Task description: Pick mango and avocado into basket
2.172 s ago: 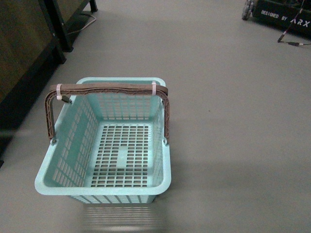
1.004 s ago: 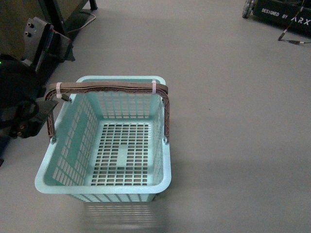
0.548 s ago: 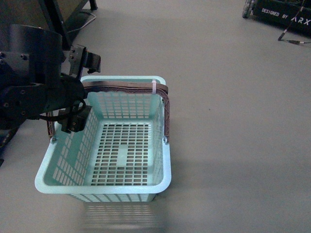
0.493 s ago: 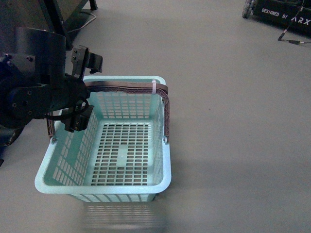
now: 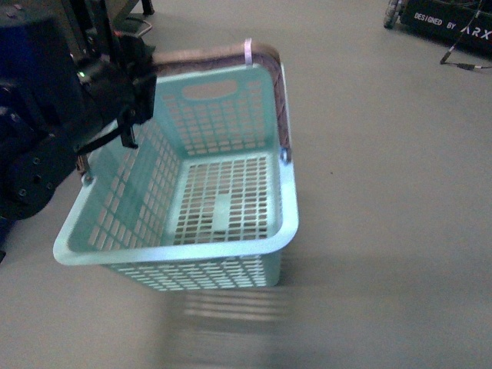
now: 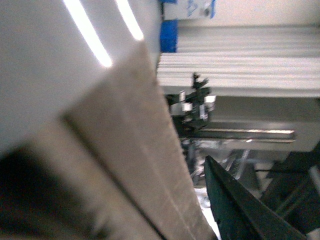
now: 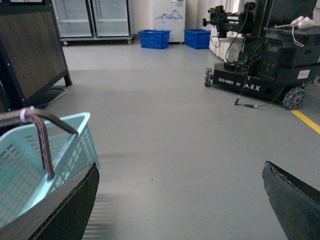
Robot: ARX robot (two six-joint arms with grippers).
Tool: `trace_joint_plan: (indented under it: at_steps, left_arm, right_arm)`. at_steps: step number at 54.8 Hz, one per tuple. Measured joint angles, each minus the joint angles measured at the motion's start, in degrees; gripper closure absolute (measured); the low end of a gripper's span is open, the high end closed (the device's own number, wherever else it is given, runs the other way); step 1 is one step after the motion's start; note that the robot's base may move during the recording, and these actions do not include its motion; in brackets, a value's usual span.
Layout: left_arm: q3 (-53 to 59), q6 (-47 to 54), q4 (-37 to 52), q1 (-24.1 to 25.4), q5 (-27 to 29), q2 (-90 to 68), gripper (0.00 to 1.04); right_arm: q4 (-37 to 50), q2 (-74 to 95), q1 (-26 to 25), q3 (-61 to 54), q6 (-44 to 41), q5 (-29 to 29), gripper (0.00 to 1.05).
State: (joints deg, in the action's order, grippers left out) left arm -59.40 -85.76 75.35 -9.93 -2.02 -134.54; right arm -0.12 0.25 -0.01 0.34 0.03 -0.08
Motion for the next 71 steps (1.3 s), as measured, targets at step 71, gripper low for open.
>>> trace_joint_plan:
  at_steps: [71]
  left_arm:
    - [25.9,12.2,-50.6,14.2,0.9,81.0,0.97]
  right_arm:
    - [0.0,0.0,0.0,0.0,0.0,0.0,0.08]
